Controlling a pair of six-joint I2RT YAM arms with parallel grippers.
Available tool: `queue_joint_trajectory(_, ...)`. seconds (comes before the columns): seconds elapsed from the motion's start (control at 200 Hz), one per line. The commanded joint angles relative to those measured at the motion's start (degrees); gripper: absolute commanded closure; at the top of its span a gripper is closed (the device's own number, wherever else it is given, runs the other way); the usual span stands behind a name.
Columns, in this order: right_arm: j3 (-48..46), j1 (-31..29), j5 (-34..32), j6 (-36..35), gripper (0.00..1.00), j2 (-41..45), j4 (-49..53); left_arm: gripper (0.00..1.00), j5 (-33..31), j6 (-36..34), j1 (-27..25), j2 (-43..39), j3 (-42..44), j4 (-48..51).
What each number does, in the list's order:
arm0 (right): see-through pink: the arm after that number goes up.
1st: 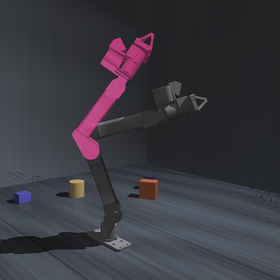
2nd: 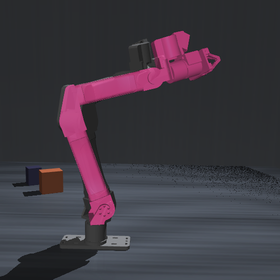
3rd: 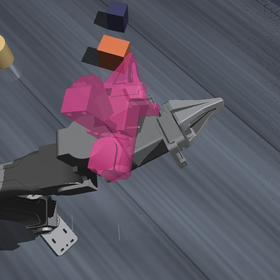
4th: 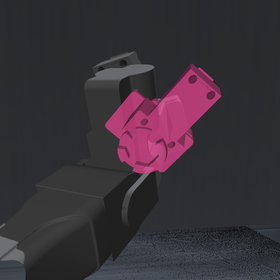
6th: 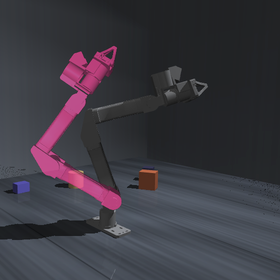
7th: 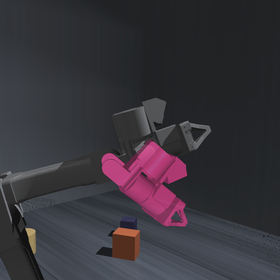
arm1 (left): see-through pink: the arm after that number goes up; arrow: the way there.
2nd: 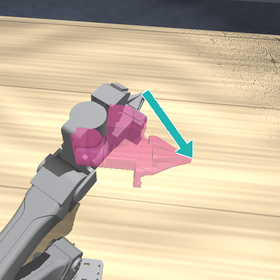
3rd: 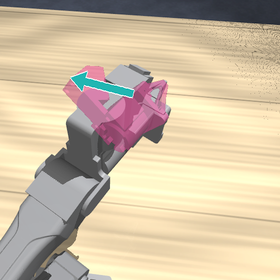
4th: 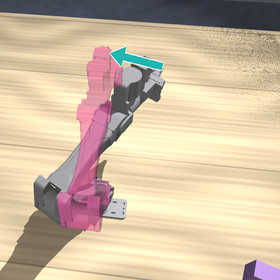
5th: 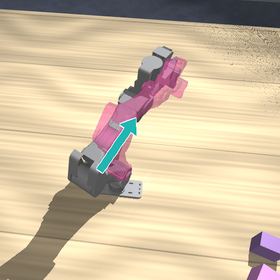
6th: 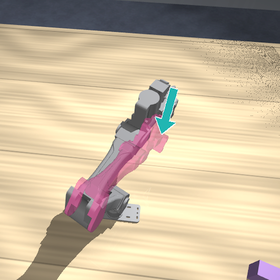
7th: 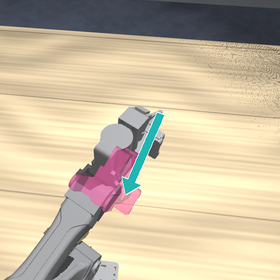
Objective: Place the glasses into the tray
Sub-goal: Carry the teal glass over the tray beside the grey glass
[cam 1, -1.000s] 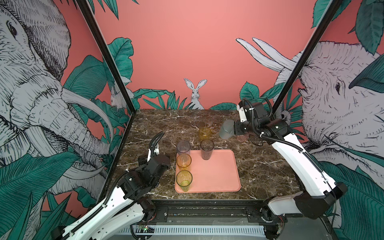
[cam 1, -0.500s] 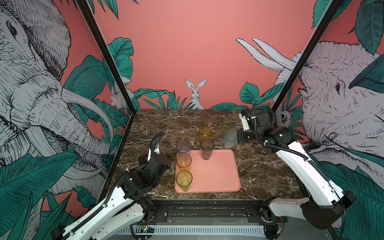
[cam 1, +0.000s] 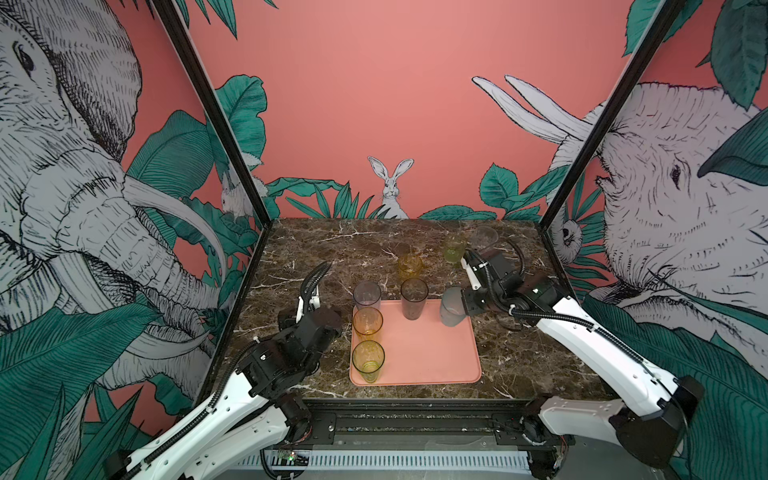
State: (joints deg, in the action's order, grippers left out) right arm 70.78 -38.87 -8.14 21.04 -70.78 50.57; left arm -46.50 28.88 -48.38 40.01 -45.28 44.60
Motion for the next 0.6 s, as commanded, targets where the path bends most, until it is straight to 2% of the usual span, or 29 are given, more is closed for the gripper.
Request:
queue_joint_trajectory(0.0, -1.26, -1.18, -0.37, 2.10, 1.00, 1.54, -3.60, 0.04, -0.70, 0.35, 0.30, 0.32, -0.08, -0.83)
queue_joint_trajectory(0.595, -8.46, -6.51, 0.70, 6.99, 1.00, -0.68, -12.11, 0.04, -0.35, 0.76, 0.30, 0.35, 0.28, -0.63)
